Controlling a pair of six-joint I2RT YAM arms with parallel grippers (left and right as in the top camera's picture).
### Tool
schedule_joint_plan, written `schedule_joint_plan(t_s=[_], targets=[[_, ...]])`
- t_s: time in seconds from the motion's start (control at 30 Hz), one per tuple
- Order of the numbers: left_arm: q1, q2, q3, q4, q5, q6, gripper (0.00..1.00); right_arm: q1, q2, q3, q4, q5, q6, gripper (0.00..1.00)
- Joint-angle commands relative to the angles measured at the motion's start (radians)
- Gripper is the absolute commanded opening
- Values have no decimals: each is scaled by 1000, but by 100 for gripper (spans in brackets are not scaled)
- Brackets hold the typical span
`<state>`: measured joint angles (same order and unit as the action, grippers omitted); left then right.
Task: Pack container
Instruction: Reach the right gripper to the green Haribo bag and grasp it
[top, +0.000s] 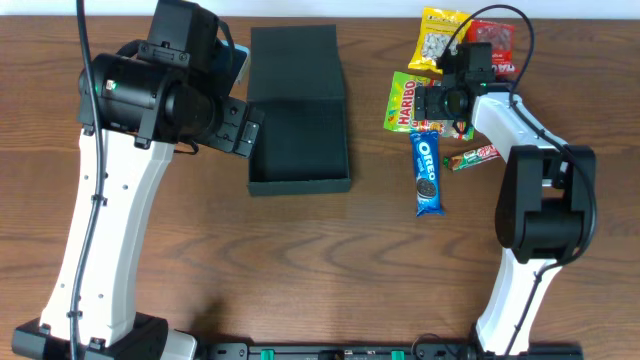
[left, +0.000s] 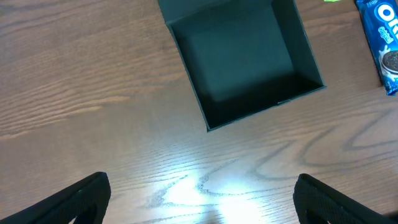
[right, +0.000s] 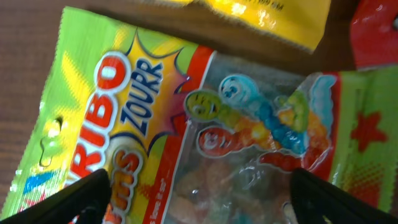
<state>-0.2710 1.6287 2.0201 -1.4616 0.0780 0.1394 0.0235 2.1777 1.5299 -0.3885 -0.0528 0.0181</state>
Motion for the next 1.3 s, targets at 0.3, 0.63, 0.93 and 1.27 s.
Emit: schedule_joint_plan(t_s=[0.3, 0.63, 0.93, 1.27], targets=[[0, -13, -2, -3, -10, 18, 95, -3, 113, 18, -82, 56, -4, 50], [0, -13, -2, -3, -10, 18, 95, -3, 164, 18, -159, 90, -5, 1], [0, -13, -2, -3, -10, 18, 95, -1, 57, 132, -180, 71, 37, 1], [0, -13, -2, -3, -10, 18, 95, 49, -107, 258, -183, -89, -63, 1]])
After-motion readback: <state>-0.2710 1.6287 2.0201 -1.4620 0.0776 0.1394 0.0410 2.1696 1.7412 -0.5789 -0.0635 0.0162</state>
